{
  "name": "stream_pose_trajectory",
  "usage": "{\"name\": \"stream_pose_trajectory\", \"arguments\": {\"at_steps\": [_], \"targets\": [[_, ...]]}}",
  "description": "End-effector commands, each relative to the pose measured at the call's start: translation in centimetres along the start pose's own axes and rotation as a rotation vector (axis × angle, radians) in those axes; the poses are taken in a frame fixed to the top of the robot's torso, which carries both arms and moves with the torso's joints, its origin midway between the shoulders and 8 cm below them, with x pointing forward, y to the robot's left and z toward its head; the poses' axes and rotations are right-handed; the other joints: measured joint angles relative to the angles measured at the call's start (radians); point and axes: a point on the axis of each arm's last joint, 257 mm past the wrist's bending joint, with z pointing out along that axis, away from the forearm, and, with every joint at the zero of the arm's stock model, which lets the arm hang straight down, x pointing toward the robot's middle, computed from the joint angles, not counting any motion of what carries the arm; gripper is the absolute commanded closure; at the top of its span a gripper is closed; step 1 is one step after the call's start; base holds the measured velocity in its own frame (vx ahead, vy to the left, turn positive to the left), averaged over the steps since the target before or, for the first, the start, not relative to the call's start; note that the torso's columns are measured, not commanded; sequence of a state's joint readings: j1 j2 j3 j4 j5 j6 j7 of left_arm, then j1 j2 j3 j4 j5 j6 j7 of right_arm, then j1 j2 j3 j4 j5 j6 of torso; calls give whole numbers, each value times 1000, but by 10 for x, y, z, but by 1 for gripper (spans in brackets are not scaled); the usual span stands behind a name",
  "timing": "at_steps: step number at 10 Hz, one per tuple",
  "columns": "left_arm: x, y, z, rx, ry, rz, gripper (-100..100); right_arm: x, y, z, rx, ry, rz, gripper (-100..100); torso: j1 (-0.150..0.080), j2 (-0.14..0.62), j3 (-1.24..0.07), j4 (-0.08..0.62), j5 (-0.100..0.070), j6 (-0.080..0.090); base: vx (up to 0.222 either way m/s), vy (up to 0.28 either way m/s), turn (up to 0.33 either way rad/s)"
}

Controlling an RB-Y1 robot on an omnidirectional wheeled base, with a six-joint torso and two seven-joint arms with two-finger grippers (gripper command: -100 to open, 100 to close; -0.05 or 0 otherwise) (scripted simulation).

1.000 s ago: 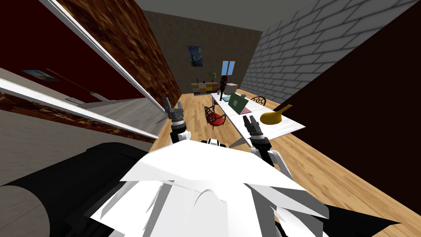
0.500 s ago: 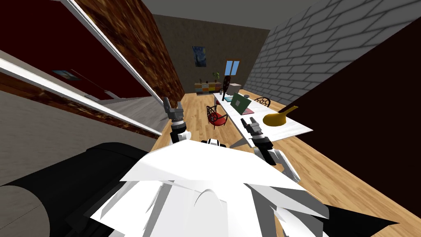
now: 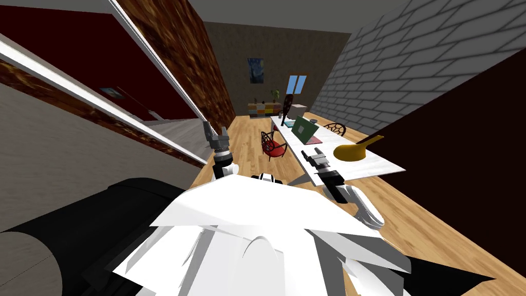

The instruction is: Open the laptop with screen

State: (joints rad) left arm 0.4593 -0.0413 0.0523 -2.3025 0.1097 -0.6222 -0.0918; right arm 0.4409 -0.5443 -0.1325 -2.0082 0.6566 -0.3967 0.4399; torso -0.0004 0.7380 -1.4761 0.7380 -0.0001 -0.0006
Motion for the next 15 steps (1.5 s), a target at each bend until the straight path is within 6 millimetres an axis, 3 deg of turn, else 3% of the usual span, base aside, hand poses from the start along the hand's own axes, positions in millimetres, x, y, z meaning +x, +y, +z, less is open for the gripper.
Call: {"name": "stream_pose_trajectory", "arguments": {"at_steps": [1, 2, 3, 4, 5, 6, 7, 8, 9, 10, 11, 12, 13, 14, 15], "targets": [[0, 0, 0, 0, 0, 0, 0, 23, -24, -2, 22, 83, -151, -100, 0, 0, 0, 0, 0, 1, -38, -27, 176], [0, 0, 0, 0, 0, 0, 0, 25, -23, -3, 17, 92, -175, -100, 0, 0, 0, 0, 0, 0, -30, -31, 105], [0, 0, 0, 0, 0, 0, 0, 37, -42, -5, 35, 139, -257, -100, 0, 0, 0, 0, 0, 1, -35, -37, 223], [0, 0, 0, 0, 0, 0, 0, 39, -41, -5, 30, 147, -281, -100, 0, 0, 0, 0, 0, 0, -33, -33, 111], [0, 0, 0, 0, 0, 0, 0, 50, -61, -8, 49, 193, -363, -100, 0, 0, 0, 0, 0, 1, -41, -35, 218], [0, 0, 0, 0, 0, 0, 0, 52, -60, -8, 44, 202, -387, -100, 0, 0, 0, 0, 0, 0, -31, -40, 113], [0, 0, 0, 0, 0, 0, 0, 61, -81, -12, 63, 247, -467, -100, 0, 0, 0, 0, 0, 1, -30, -51, 213], [0, 0, 0, 0, 0, 0, 0, 63, -81, -12, 57, 256, -493, -100, 0, 0, 0, 0, 0, 0, -31, -51, 124], [0, 0, 0, 0, 0, 0, 0, 70, -101, -15, 77, 298, -572, -100, 0, 0, 0, 0, 0, 1, -49, -66, 245], [0, 0, 0, 0, 0, 0, 0, 73, -102, -16, 72, 309, -597, -100, -1, 1, 0, 0, 0, 0, -41, -60, 126], [0, 0, 0, 0, 0, 0, 0, 81, -124, -21, 94, 353, -672, -100, 0, 0, 0, 0, 0, 1, -48, -64, 245], [0, 0, 0, 0, 0, 0, 0, 82, -124, -21, 87, 362, -700, -100, 0, 0, 0, 0, 0, 0, -36, -55, 148], [0, 0, 0, 0, 0, 0, 0, 88, -146, -26, 109, 406, -773, -100, 1, 0, 0, 0, 0, 1, -43, -67, 222], [0, 0, 0, 0, 0, 0, 0, 89, -147, -26, 103, 414, -799, -100, 0, 0, 0, 0, 0, 0, -36, -59, 130], [0, 0, 0, 0, 0, 0, 0, 94, -169, -31, 125, 458, -873, -100, 1, -1, 0, 0, 0, 1, -55, -68, 266]]}}
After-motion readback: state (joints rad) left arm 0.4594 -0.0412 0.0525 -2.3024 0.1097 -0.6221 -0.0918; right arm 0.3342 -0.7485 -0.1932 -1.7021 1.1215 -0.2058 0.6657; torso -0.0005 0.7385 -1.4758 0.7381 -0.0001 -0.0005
